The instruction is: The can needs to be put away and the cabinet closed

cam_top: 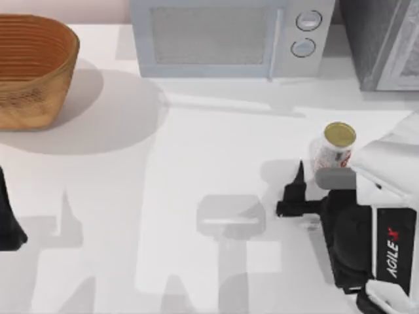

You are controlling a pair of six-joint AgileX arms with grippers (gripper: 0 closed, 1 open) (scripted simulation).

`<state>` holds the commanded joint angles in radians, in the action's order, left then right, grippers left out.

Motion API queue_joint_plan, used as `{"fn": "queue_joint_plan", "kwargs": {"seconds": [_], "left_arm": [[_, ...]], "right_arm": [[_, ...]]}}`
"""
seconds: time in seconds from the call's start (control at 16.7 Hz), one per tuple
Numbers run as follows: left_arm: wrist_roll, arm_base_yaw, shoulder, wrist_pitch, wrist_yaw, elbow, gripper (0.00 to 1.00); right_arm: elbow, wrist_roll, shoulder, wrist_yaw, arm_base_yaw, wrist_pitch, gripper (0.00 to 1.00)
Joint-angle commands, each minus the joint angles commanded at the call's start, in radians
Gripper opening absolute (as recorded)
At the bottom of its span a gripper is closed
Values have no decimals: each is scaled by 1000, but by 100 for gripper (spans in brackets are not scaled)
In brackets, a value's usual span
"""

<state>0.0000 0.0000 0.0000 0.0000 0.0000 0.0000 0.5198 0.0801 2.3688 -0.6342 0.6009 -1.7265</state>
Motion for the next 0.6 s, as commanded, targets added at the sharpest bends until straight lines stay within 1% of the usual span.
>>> {"fn": "queue_joint_plan", "kwargs": {"seconds": [0.36, 0.6], "left_arm": [[0, 0, 0, 0, 0, 0, 100], [0, 0, 0, 0, 0, 0, 100]], "right_arm": [[55, -5, -11, 52, -53, 62, 100], [68, -7, -13, 65, -65, 77, 100]]}}
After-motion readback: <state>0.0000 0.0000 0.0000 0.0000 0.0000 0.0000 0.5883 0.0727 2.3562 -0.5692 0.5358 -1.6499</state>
